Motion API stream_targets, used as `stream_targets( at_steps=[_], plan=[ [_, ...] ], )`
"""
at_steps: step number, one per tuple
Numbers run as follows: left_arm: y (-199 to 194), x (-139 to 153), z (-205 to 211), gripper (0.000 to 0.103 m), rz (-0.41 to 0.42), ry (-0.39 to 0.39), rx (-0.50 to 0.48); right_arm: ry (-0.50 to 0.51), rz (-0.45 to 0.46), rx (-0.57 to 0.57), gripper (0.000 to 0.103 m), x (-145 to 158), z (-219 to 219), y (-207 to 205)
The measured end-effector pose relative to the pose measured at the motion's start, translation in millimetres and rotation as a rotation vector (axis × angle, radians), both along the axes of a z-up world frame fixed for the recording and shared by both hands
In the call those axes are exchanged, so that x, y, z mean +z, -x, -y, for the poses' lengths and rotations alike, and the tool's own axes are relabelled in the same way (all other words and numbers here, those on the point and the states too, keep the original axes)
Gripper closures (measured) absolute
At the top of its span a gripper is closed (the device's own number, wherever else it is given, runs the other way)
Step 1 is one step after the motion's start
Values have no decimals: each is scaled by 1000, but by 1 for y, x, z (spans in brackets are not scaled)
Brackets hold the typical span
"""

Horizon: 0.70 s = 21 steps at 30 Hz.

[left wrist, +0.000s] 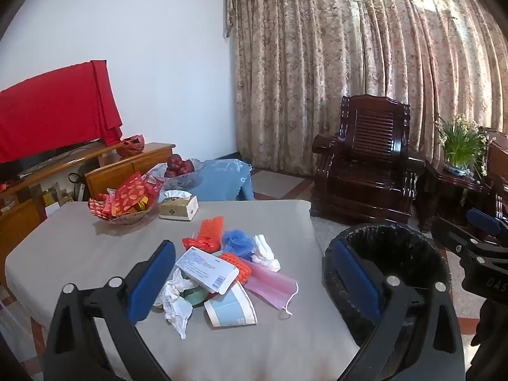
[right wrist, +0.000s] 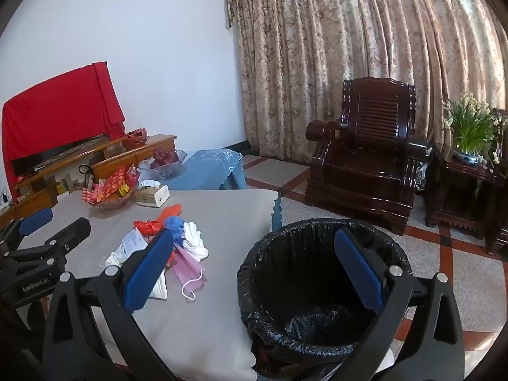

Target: Collect trash

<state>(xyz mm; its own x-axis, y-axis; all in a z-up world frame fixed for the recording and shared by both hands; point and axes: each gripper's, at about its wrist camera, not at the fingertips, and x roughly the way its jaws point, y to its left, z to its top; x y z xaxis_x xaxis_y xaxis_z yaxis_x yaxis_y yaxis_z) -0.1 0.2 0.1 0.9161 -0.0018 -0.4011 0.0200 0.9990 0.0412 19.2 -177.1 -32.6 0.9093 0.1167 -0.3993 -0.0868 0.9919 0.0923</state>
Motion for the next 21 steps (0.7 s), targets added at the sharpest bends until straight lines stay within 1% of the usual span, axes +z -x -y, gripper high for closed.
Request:
stream_targets(
  at_steps=[8,9,21],
  plan=[
    [-4,-1,-2,6,-14,4,-7,2,-1,-1,5,0,-1,0],
    [-1,0,-2,6,-2,0,2,2,-1,0,5,0,0,-1],
    [-1,-3,-4,6,-2,-2,4,2,-1,0,5,-1,1,-1]
  ],
)
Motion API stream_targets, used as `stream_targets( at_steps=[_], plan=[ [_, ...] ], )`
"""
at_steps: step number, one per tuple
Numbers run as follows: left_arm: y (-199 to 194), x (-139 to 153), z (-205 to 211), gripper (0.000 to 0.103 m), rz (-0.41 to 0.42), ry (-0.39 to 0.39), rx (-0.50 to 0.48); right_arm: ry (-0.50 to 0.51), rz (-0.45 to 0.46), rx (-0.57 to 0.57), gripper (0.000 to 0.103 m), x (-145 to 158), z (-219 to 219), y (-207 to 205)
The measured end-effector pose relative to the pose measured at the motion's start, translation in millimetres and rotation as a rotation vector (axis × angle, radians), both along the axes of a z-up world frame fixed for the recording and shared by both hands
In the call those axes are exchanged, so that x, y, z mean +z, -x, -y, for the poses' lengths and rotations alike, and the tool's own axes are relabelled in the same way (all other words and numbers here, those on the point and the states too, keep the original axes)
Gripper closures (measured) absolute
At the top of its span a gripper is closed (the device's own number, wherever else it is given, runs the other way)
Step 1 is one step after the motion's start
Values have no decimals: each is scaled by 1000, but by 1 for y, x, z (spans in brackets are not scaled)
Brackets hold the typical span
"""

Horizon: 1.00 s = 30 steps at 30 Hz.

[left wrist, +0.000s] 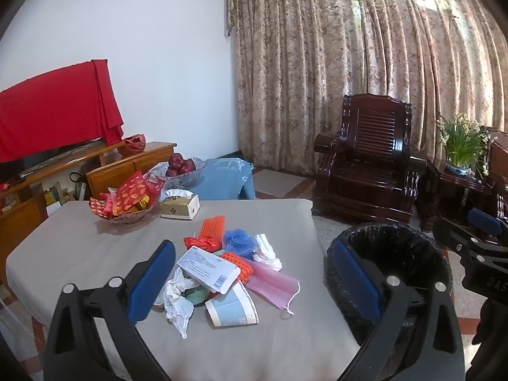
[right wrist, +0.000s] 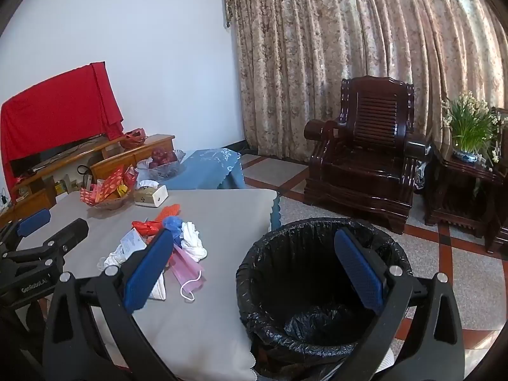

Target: Collect trash

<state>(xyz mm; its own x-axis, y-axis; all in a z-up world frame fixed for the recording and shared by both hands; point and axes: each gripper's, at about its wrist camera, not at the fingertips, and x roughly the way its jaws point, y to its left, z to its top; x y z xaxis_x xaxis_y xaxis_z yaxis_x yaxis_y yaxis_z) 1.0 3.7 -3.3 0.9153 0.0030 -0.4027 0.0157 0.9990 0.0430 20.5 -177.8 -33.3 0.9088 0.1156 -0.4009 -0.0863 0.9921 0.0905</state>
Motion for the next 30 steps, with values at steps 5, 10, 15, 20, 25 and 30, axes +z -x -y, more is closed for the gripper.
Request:
stream_targets(
  at_steps=[5,10,15,20,25,30],
  plan=[
    [0,0,0,6,0,0,1,-1,-1,-1,5,0,0,0],
    [0,1,1,6,0,-3,0,-2,-1,-1,5,0,0,-1],
    [0,1,1,6,-1,-3,1,-3,-2,-2,5,0,0,-1],
    [0,0,-1,6,-1,-3,1,-3,-3,-2,5,0,0,-1],
    [-2,-2,-2,6,-2,-2,1,-4,-4,-1,5,0,0,-1],
    [-2,-2,-1,6,0,-3,2,-5,-5,-1,5,0,0,-1]
  ],
)
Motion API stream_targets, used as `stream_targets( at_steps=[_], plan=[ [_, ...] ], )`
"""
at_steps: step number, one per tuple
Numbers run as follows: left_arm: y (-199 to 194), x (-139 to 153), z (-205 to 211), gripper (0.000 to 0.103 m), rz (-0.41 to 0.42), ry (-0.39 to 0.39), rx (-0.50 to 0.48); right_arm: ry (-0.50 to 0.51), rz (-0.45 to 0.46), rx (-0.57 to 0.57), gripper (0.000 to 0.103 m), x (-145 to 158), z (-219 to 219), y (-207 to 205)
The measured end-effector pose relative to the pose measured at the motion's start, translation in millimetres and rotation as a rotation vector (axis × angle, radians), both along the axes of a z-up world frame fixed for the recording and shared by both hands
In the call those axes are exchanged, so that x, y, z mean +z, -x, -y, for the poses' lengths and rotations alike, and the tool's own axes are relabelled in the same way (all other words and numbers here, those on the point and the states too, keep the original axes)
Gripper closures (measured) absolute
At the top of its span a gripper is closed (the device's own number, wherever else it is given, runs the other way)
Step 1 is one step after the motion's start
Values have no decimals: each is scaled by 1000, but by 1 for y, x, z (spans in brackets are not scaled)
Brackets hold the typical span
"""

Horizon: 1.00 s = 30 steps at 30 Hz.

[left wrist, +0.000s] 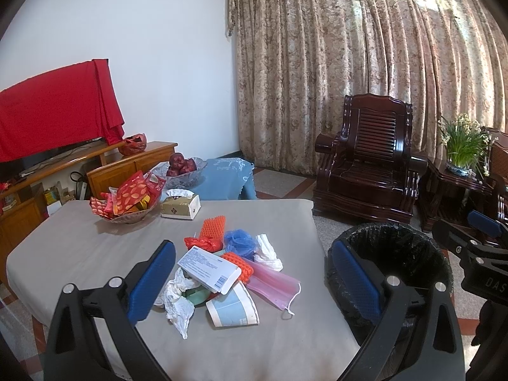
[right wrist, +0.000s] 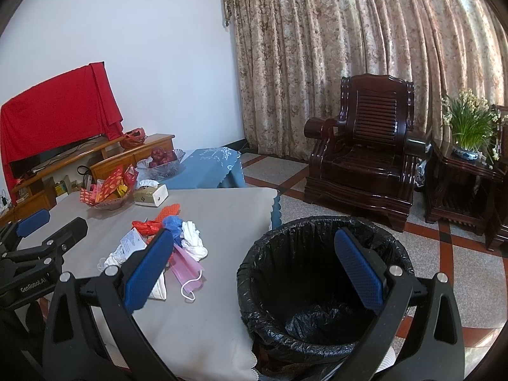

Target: Collect trash

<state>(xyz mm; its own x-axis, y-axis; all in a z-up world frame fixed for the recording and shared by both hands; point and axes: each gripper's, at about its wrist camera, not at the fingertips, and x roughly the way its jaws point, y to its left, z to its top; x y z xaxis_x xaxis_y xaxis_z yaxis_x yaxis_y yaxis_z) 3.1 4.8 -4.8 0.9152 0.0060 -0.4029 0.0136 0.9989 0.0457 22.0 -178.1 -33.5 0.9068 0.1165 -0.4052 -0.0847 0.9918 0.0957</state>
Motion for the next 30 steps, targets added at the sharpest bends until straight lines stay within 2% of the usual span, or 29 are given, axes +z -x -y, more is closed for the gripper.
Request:
stream_targets(
  at_steps=[30],
  plan=[
    [-1,-1,-1,6,-3,2,1,-5,-8,1,5,-7,4,-1]
  ],
)
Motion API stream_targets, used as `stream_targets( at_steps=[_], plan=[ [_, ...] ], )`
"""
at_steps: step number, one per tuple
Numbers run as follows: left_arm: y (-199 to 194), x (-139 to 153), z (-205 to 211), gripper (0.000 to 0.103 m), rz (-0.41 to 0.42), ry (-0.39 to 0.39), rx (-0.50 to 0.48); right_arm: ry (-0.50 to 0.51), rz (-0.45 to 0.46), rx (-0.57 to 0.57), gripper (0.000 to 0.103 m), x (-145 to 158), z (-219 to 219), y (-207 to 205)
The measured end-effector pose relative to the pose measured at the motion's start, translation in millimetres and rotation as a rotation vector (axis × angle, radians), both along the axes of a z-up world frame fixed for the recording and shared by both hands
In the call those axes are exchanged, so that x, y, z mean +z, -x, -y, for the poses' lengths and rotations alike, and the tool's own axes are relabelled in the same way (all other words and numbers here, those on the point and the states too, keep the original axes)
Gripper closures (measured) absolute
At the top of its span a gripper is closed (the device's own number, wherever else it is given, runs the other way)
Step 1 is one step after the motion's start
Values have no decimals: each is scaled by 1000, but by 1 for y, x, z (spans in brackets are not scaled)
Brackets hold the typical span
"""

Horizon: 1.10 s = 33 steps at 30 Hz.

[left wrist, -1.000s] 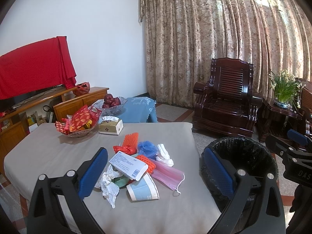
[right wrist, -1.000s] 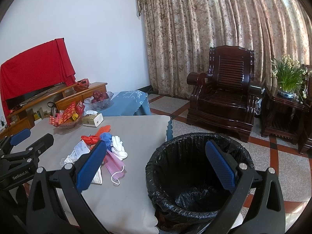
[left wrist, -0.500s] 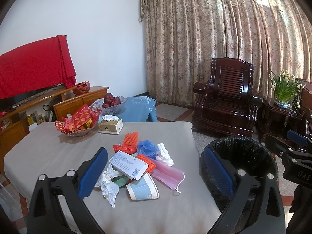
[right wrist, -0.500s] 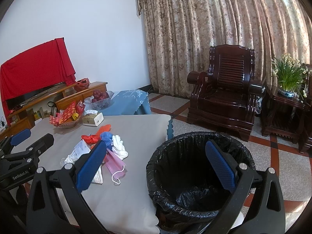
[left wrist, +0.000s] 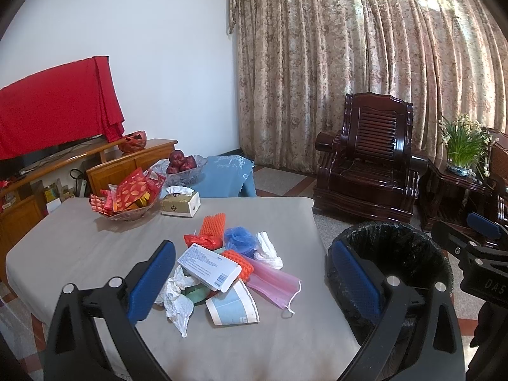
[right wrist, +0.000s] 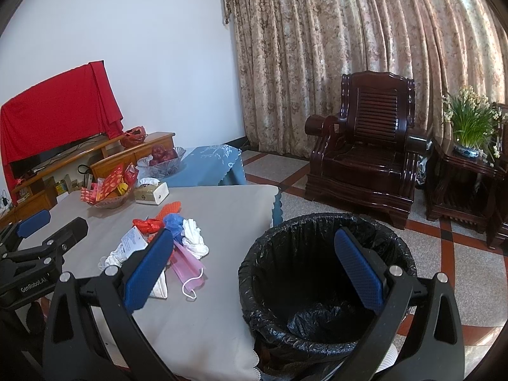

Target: Collect trash

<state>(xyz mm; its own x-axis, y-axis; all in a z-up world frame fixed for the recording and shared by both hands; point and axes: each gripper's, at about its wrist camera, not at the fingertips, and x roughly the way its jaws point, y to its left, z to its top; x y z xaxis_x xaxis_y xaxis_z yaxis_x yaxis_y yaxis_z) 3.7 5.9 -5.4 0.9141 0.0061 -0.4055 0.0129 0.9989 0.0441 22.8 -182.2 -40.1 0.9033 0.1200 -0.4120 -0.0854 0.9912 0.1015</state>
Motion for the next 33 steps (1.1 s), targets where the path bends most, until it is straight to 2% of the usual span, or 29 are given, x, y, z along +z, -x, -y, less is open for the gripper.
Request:
stream_targets(
  at_steps=[5,11,14,18,23,33],
  plan=[
    [-2,-8,-2,6,-5,3,4,-1,-1,-1,5,0,0,0],
    [-2,-9,-2,6,-8,5,5,-4,-8,0,5,-19,-8,-3],
    [-4,-13,-4,6,-12,10,9,-6,-10,3,5,-17,-10,-6],
    [-6,-14,-14,6,-1,-4,35,-2,-9,27,5,-18,-20,-16],
    [-14,-25,-46,6,22,-39,116,-3,-10,93,5,-27,-40,-34],
    [-41,-76,-118,6,-112,-21,224,15,-87,240,5,-67,-100,-82]
  ],
)
